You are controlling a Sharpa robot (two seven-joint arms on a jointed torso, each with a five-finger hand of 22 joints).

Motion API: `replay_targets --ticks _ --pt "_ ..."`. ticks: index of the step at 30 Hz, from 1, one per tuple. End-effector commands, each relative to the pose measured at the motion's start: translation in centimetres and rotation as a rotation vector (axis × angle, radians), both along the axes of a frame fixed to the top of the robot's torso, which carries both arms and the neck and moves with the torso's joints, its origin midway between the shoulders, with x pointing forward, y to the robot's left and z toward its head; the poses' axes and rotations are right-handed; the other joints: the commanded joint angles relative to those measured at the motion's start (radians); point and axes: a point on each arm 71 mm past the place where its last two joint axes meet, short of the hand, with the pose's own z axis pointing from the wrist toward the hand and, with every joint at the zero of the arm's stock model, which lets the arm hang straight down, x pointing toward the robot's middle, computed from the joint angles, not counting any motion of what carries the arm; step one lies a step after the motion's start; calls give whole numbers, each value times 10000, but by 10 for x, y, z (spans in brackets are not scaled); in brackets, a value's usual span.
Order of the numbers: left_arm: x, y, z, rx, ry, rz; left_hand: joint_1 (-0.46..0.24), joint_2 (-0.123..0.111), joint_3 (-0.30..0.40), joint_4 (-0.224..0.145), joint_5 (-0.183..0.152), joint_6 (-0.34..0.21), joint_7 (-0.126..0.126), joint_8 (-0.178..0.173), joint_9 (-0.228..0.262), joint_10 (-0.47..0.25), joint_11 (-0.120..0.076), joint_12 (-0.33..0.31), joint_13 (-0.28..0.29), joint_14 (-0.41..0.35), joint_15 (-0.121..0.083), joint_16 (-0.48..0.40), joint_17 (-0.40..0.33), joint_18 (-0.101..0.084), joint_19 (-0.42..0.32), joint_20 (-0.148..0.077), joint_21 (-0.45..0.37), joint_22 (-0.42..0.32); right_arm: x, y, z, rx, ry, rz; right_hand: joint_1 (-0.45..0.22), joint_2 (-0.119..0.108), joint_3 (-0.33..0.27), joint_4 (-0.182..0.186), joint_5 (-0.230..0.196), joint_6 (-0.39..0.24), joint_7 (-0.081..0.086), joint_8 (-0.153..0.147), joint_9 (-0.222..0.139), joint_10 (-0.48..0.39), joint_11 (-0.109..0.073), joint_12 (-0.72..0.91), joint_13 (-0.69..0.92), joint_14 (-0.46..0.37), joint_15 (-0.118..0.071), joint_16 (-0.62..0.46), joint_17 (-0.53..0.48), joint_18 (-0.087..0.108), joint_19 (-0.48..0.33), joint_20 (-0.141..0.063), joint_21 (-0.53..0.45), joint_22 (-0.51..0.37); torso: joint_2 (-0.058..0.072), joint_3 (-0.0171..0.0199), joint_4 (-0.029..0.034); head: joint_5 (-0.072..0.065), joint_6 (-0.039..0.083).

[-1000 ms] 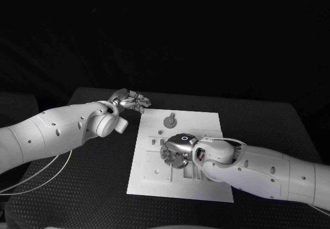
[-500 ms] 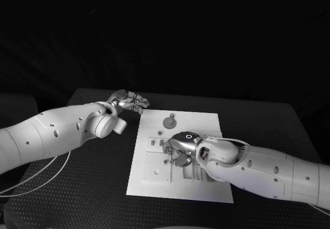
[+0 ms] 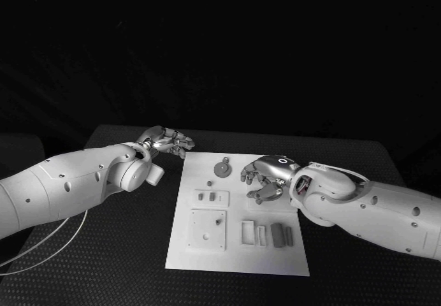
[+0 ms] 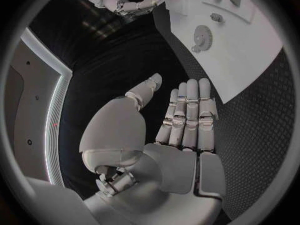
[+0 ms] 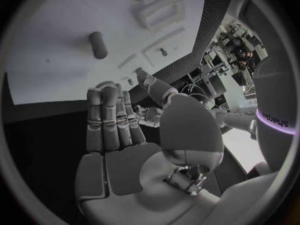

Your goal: Assemble the parts on the task board

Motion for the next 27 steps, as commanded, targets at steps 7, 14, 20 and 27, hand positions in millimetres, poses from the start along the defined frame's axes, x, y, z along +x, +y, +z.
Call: replay_targets --ticks 7,14,20,27 --pt "1 -3 2 -127 -71 -187 -92 6 16 53 -43 -36 -6 16 -14 -38 -11 -36 -6 -14 65 -51 15 174 10 64 -65 -6 13 -28 -4 -918 386 -732 -408 -391 -272 333 9 -530 -224 -180 -87 -676 281 -394 -182 -214 273 -129 -3 602 -192 46 -110 -42 -34 -2 -56 -4 107" --pt "2 -4 2 -130 -67 -212 -92 12 16 55 -42 -36 -6 17 -14 -39 -11 -35 -5 -13 64 -52 18 175 11 64 -66 -6 14 -28 -15 -1544 644 -684 -437 -438 -494 435 8 -727 -194 -202 -86 -965 402 -547 -313 -358 393 -197 -13 605 -336 114 -196 -67 -15 -1 -40 -42 130" --pt "3 -4 1 -124 -39 -225 -52 16 20 29 -41 -40 -9 22 -16 -42 -12 -32 -4 -13 62 -60 33 179 10 62 -73 -2 11 -29 -29 -2058 1033 -690 -463 -414 -550 557 9 -728 -141 -161 -66 -949 400 -522 -343 -369 392 -199 -11 605 -343 132 -211 -78 -13 -9 -20 -20 89" --pt "3 -3 1 -117 -35 -208 -52 18 18 29 -41 -40 -9 24 -16 -43 -12 -32 -4 -13 63 -62 36 178 11 63 -75 -1 7 -26 -34 -2084 1190 -488 -374 -326 -588 601 9 -583 -131 -37 -18 -808 350 -442 -342 -294 344 -161 0 605 -269 109 -178 -78 -10 -17 -20 2 48"
